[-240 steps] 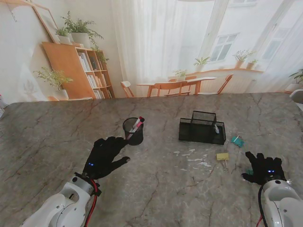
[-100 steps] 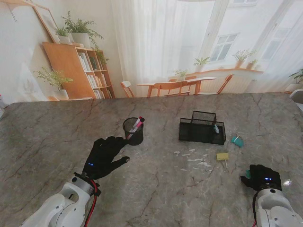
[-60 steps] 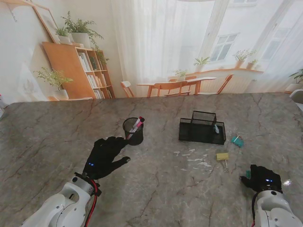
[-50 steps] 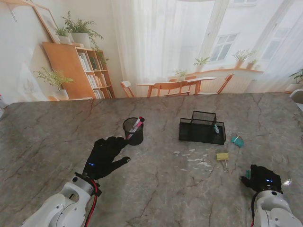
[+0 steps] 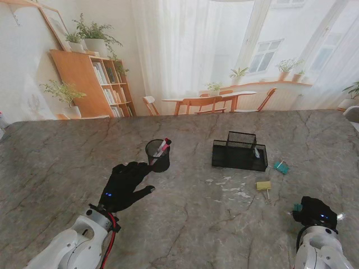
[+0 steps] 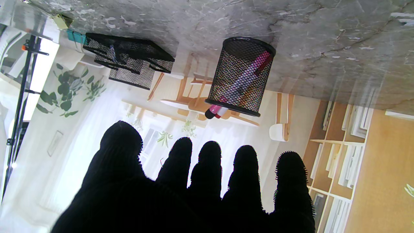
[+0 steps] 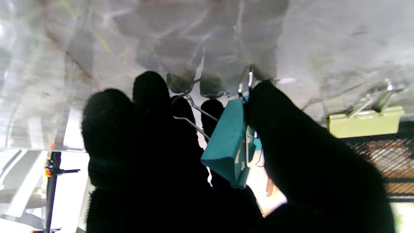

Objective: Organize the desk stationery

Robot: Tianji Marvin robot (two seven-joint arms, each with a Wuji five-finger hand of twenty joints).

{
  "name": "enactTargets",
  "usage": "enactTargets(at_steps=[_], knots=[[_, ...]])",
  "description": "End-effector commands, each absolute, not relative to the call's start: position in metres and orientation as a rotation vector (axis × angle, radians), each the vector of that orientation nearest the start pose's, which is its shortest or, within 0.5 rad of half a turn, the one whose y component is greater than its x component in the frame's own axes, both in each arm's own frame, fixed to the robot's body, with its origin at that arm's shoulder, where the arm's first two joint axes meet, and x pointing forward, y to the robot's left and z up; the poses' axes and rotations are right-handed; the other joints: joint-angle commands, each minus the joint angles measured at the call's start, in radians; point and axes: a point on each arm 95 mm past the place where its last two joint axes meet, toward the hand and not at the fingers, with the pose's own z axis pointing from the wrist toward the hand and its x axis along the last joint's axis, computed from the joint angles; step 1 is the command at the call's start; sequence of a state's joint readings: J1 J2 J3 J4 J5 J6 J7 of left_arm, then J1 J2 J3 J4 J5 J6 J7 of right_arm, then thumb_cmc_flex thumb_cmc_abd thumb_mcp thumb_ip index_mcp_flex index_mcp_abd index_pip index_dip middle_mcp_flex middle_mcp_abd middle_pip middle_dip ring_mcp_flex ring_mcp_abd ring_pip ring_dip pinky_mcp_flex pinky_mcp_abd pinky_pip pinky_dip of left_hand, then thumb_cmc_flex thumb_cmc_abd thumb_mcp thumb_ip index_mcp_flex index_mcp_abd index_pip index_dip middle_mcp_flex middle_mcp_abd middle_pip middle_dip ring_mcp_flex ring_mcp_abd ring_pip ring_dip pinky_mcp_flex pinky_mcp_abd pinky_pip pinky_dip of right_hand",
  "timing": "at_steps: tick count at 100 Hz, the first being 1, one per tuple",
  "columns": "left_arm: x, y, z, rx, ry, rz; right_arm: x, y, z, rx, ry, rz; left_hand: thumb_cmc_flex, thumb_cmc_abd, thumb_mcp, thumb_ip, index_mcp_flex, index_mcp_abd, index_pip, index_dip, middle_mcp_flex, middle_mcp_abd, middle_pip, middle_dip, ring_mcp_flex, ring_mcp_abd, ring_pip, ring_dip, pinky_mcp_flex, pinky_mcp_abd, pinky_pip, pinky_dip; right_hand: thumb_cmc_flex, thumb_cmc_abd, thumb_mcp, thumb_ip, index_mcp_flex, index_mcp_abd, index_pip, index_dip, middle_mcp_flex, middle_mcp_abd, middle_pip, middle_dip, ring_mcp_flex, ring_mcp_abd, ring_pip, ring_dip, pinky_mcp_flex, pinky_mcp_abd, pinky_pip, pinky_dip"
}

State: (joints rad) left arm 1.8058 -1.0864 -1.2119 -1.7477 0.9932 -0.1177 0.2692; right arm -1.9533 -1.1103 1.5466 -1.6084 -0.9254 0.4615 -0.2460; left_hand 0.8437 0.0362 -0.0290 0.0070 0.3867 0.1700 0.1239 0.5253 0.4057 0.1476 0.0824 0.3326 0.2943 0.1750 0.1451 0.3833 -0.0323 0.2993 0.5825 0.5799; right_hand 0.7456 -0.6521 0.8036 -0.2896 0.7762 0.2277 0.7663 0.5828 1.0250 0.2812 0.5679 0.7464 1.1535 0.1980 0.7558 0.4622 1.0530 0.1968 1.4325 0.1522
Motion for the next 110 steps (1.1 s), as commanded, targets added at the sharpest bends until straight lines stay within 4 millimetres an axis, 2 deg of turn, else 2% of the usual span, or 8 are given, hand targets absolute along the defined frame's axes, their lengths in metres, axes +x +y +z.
enactTargets(at_steps=[1, 29, 60, 89, 110], knots=[[0.32, -0.031, -0.333, -1.133, 1.415, -1.759, 0.289, -0.158, -0.392, 1.579, 0.945, 0.81, 0.02, 0.078, -0.02, -0.065, 0.02, 0.017, 0.005, 0.007, 0.005, 0.005, -0.001, 0.023, 0.017, -0.009, 0.005, 0.004, -0.004, -0.022, 0.005, 0.005, 0.351, 0.017, 0.225, 0.053, 0.076, -0.151, 0.086, 0.082, 0.023, -0.031, 0.064, 0.043, 0.019, -0.029, 0.006, -0.012, 0.015, -0.122, 0.014, -0.007], [0.32, -0.031, -0.333, -1.129, 1.41, -1.762, 0.297, -0.146, -0.372, 1.613, 0.849, 0.898, 0.018, 0.078, -0.02, -0.065, 0.022, 0.017, 0.005, 0.008, 0.005, 0.006, -0.001, 0.023, 0.019, -0.009, 0.006, 0.004, -0.004, -0.024, 0.006, 0.003, 0.35, 0.012, 0.233, 0.049, 0.08, -0.155, 0.085, 0.085, 0.028, -0.03, 0.058, 0.048, 0.02, -0.025, 0.014, -0.011, 0.015, -0.122, 0.02, -0.003], [0.319, -0.03, -0.332, -1.124, 1.402, -1.764, 0.303, -0.136, -0.361, 1.625, 0.819, 0.95, 0.019, 0.079, -0.02, -0.065, 0.023, 0.019, 0.005, 0.008, 0.005, 0.006, -0.001, 0.023, 0.019, -0.009, 0.006, 0.003, -0.004, -0.029, 0.005, 0.0, 0.349, 0.011, 0.235, 0.048, 0.084, -0.159, 0.087, 0.085, 0.03, -0.031, 0.056, 0.053, 0.021, -0.025, 0.016, -0.012, 0.016, -0.121, 0.021, -0.002], [0.319, -0.03, -0.332, -1.121, 1.403, -1.765, 0.322, -0.111, -0.32, 1.644, 0.753, 1.126, 0.017, 0.079, -0.02, -0.065, 0.023, 0.019, 0.005, 0.008, 0.006, 0.005, -0.001, 0.023, 0.02, -0.011, 0.006, 0.003, -0.004, -0.03, 0.004, -0.001, 0.348, 0.011, 0.235, 0.049, 0.082, -0.159, 0.088, 0.083, 0.032, -0.031, 0.053, 0.054, 0.022, -0.025, 0.019, -0.011, 0.018, -0.126, 0.025, -0.001], [0.318, -0.029, -0.332, -1.12, 1.401, -1.765, 0.344, -0.094, -0.29, 1.636, 0.758, 1.228, 0.018, 0.08, -0.02, -0.065, 0.023, 0.019, 0.005, 0.008, 0.007, 0.006, -0.001, 0.023, 0.02, -0.007, 0.006, 0.003, -0.003, -0.03, 0.005, -0.001, 0.344, 0.014, 0.235, 0.051, 0.081, -0.164, 0.089, 0.082, 0.032, -0.035, 0.052, 0.055, 0.023, -0.031, 0.02, -0.01, 0.018, -0.134, 0.026, 0.0]])
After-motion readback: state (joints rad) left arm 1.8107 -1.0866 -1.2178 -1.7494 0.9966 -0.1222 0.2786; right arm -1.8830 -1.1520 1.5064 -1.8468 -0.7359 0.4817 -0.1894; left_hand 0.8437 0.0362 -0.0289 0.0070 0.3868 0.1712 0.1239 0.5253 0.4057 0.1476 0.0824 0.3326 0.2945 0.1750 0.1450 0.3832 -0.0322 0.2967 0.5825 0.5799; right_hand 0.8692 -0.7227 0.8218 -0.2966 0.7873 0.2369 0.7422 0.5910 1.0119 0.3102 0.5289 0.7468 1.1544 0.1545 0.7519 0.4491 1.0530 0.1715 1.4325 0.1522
